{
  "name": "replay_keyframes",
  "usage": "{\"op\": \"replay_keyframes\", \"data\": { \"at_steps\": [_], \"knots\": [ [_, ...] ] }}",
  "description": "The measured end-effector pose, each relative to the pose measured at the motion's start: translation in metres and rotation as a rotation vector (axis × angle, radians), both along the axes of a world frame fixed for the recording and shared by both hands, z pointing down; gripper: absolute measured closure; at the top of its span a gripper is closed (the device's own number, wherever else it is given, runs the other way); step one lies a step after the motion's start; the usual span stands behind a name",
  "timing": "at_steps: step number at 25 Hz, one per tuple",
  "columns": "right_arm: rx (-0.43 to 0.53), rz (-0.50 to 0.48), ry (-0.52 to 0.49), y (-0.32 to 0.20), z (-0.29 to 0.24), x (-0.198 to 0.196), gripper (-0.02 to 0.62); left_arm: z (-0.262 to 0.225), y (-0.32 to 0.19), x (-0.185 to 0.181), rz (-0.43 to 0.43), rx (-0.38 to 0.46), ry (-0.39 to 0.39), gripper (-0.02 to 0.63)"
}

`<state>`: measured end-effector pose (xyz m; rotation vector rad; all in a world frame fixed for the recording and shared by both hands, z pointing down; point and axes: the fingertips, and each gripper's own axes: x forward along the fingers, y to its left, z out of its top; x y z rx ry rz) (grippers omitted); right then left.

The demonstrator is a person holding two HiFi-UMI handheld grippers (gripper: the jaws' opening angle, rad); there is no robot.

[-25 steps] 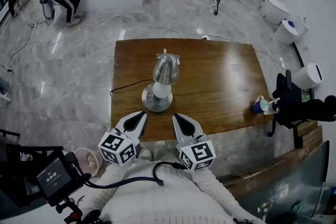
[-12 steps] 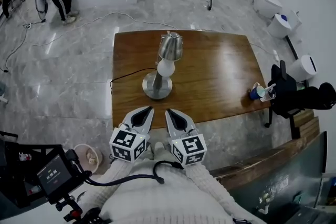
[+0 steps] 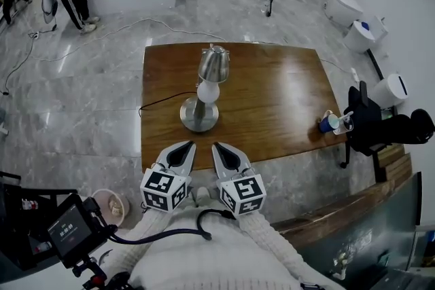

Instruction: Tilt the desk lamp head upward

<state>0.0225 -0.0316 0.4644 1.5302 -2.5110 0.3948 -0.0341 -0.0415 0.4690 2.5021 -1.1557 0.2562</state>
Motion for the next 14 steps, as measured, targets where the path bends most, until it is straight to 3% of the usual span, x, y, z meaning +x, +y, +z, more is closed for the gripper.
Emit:
{"op": "replay_keyframes", "data": {
  "at_steps": [14],
  "knots": [
    [-0.012,-0.072,-0.019,-0.006,0.001,-0.009,0.597,-0.004,-0.002,0.012,0.027,0.012,-0.012,0.598]
  ]
}}
